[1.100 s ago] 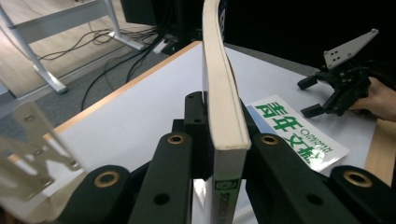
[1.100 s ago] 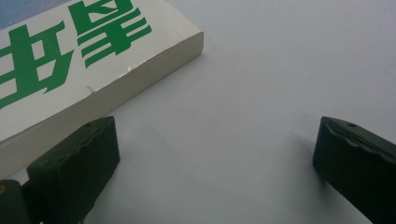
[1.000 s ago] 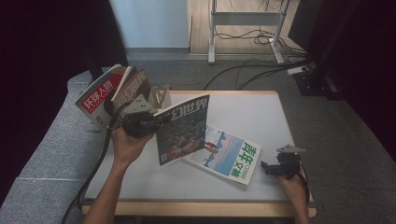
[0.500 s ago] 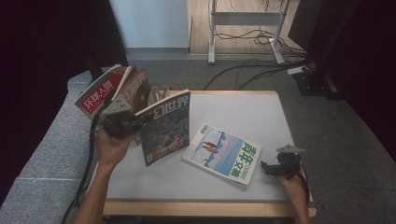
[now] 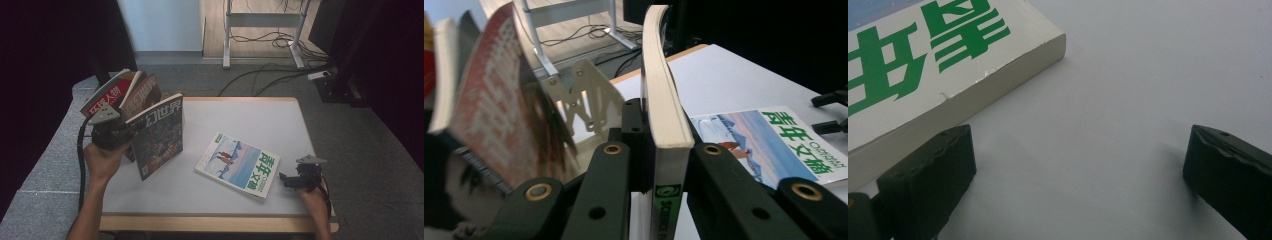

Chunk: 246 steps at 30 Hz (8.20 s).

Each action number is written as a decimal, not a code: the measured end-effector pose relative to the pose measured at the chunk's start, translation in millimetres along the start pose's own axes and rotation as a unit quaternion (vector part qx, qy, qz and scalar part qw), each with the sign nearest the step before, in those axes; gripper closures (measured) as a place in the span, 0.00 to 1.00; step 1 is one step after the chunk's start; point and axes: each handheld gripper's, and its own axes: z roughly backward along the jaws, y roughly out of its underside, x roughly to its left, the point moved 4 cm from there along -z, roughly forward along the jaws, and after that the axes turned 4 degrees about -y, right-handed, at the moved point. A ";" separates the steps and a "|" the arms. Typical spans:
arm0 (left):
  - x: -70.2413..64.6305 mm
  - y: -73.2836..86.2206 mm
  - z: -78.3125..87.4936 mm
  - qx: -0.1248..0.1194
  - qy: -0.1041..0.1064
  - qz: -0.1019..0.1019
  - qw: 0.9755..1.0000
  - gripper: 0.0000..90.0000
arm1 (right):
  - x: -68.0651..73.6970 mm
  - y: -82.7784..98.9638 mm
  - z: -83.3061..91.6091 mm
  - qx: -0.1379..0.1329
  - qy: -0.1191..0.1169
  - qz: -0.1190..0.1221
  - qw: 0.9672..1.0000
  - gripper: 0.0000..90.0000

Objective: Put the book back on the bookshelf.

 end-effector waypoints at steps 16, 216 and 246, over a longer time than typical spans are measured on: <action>32.5 11.1 25.8 -0.002 -0.054 0.036 0.998 0.92 | 0.0 0.0 0.0 0.000 0.000 0.000 1.000 0.00; 35.6 123.9 -51.8 0.024 -0.101 0.082 0.991 0.92 | -0.2 0.1 -0.1 0.000 0.000 0.001 1.000 0.00; 44.6 109.3 -82.3 0.021 -0.112 0.101 0.988 0.92 | -0.3 0.1 -0.2 -0.001 -0.002 0.001 1.000 0.00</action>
